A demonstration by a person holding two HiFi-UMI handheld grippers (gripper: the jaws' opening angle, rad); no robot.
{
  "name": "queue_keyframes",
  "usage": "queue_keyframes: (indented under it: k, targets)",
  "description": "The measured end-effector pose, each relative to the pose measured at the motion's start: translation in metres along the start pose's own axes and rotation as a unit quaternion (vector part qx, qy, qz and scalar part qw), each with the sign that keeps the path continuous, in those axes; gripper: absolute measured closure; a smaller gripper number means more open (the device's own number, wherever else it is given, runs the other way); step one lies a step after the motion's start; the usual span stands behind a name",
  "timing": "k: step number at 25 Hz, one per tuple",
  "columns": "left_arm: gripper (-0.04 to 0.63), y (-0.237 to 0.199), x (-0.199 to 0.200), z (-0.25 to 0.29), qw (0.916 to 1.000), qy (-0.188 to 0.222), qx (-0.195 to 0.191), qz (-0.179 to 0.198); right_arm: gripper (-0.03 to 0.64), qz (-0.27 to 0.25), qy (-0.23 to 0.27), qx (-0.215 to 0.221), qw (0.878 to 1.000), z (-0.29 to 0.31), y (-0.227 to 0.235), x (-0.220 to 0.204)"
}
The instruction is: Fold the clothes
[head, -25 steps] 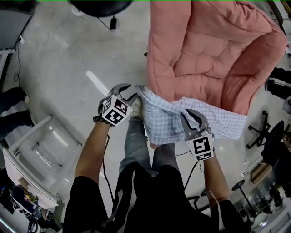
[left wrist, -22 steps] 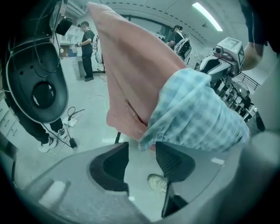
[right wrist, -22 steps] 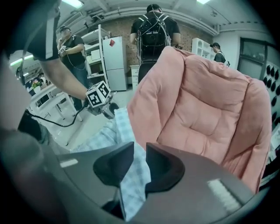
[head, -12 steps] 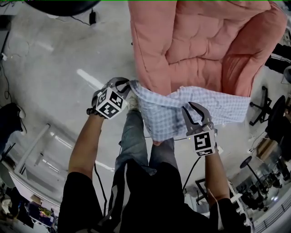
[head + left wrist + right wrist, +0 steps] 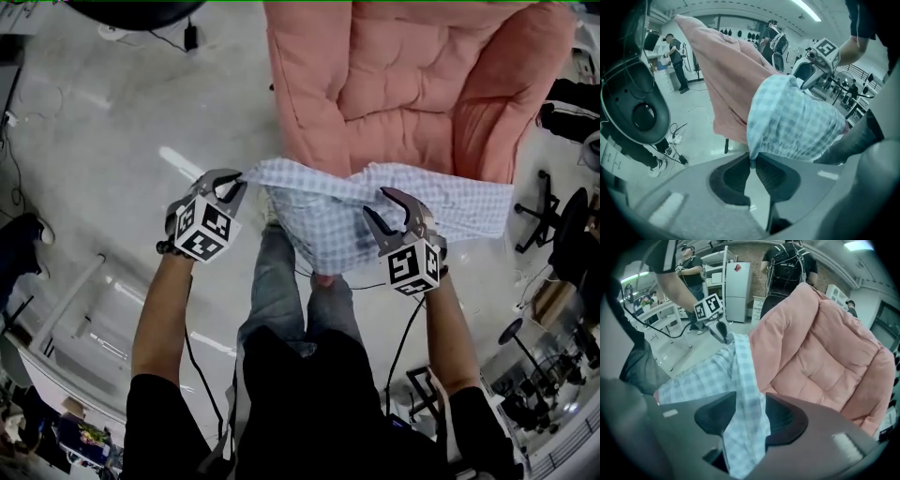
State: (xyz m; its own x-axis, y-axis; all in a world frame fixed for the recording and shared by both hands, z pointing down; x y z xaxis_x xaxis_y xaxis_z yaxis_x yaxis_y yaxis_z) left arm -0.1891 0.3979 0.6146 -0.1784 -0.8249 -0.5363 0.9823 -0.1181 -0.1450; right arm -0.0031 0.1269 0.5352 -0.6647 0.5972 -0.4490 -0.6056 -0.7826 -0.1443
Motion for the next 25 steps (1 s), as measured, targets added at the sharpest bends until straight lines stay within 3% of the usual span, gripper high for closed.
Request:
queue_keyframes:
  k: [3,5,10,19,25]
  targets:
    - [0.551,0.012,-0.004,-0.02,0.9997,0.001,0.024,-0.009,0.412,-0.02,-0.006,0.038,0.999,0.014,0.01,-0.001]
    - [0.551,0.02,-0.009,-0.032,0.9989,0.003,0.043,-0.016,0.438,-0.021,0.001,0.048,0.999,0.016,0.019,0.001]
    - [0.552,0.045,-0.024,-0.059,0.9958,0.009,0.079,-0.044,0.594,-0.033,0.031,0.045,0.998,-0.005,0.018,0.003]
    - [0.552,0.091,-0.045,-0.086,0.9916,0.008,0.115,-0.059,0.601,-0.122,0.064,0.03,0.99,-0.058,-0.014,0.006]
    - [0.552,0.127,-0.075,-0.082,0.9889,-0.003,0.12,-0.087,0.603,-0.147,0.068,0.056,0.985,-0.083,-0.05,-0.002]
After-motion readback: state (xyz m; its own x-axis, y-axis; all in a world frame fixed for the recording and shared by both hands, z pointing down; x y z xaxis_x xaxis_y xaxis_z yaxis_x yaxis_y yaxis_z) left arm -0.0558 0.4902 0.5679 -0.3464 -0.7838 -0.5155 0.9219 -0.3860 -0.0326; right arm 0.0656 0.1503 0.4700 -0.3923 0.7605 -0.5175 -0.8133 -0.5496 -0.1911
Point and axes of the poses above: the fingertips, and each gripper's own axes: z forward along the fingers, y to its right, x out of its top, the point moved 10 cm from there along -z, backward along the fingers, and after that the axes turned 3 degrees about -z, right-handed, at the moved point
